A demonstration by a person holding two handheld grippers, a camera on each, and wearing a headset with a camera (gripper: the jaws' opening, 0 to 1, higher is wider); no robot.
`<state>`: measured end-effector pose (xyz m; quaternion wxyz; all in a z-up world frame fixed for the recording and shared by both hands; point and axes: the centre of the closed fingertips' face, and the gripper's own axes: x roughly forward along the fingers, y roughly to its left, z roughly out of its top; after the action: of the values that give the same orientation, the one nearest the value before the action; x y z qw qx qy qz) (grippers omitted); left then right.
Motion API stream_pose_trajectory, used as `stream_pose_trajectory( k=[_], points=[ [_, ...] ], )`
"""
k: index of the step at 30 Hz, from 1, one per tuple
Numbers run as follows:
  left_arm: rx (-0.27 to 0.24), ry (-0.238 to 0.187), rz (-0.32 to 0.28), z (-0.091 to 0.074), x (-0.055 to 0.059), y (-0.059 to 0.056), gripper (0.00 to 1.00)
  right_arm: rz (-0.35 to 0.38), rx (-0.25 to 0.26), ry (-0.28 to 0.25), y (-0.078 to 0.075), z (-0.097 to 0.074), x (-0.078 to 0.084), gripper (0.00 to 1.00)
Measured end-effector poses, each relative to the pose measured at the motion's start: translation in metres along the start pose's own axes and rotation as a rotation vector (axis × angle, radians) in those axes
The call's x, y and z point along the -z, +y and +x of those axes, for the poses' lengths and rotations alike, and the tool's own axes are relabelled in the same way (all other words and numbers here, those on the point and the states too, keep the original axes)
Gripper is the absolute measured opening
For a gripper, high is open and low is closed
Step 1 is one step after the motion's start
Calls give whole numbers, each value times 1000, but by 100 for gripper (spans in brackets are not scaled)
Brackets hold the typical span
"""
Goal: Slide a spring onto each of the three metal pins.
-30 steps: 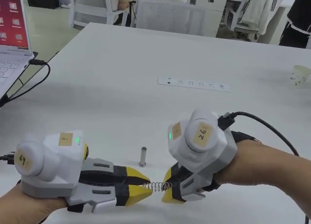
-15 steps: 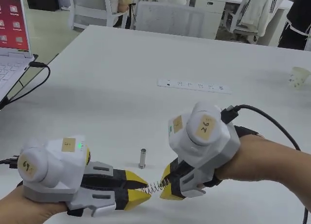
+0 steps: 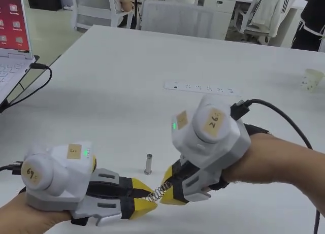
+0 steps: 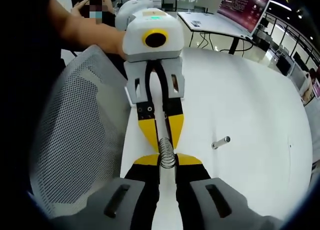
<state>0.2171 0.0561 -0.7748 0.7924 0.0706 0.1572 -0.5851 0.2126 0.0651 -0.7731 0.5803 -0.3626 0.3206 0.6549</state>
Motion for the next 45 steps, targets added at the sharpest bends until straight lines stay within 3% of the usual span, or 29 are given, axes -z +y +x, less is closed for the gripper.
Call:
stream_pose_trajectory(
  k=[15,34,40,45],
  points=[
    [4,-2,-5,2,0,0,2,-40,-9,13,3,1,-12,8],
    [5,-3,-12,5,2,0,3,-57,-11,40,2,3,-11,8],
    [-4,1,-22,3,5,2,6,-60,-3,47,-1,1,-12,8],
    [-29,4,-42,0,8,6,16,-59,5,58,-4,0,-8,8]
  ],
)
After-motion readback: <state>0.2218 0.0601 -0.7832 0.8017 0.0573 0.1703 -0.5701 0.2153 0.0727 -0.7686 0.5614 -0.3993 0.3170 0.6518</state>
